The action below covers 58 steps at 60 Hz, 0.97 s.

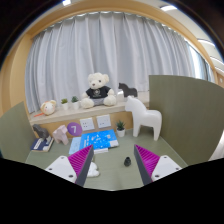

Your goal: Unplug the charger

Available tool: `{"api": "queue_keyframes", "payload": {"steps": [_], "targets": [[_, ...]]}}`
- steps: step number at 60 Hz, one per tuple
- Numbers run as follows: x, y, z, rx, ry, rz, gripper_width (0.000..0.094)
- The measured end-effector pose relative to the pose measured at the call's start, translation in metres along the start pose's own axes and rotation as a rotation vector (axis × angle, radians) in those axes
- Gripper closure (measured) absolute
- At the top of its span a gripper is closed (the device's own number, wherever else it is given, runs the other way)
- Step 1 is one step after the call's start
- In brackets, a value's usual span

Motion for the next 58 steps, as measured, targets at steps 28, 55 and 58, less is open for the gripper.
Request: {"api": "queue_keyframes", "payload": {"steps": [28, 55, 58], "targets": [[0.096, -0.167, 0.13, 0.142, -0.131, -0.154, 0.0121], [0.111, -0.202, 0.159, 0.177, -0.174, -0.206, 0.0126], [0.111, -0.203, 0.161, 0.184, -0.171, -0.205, 0.0125]]}}
Point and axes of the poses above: the point between the fingertips, and its own axes, seen from behind it with the camera up: x to the left, z down, y forward, the way the camera looks, the point moved 6 cm from there along -y, backward, against the way the camera looks, and after that the axes turned 14 degrees about y, right-handed, at the moved point
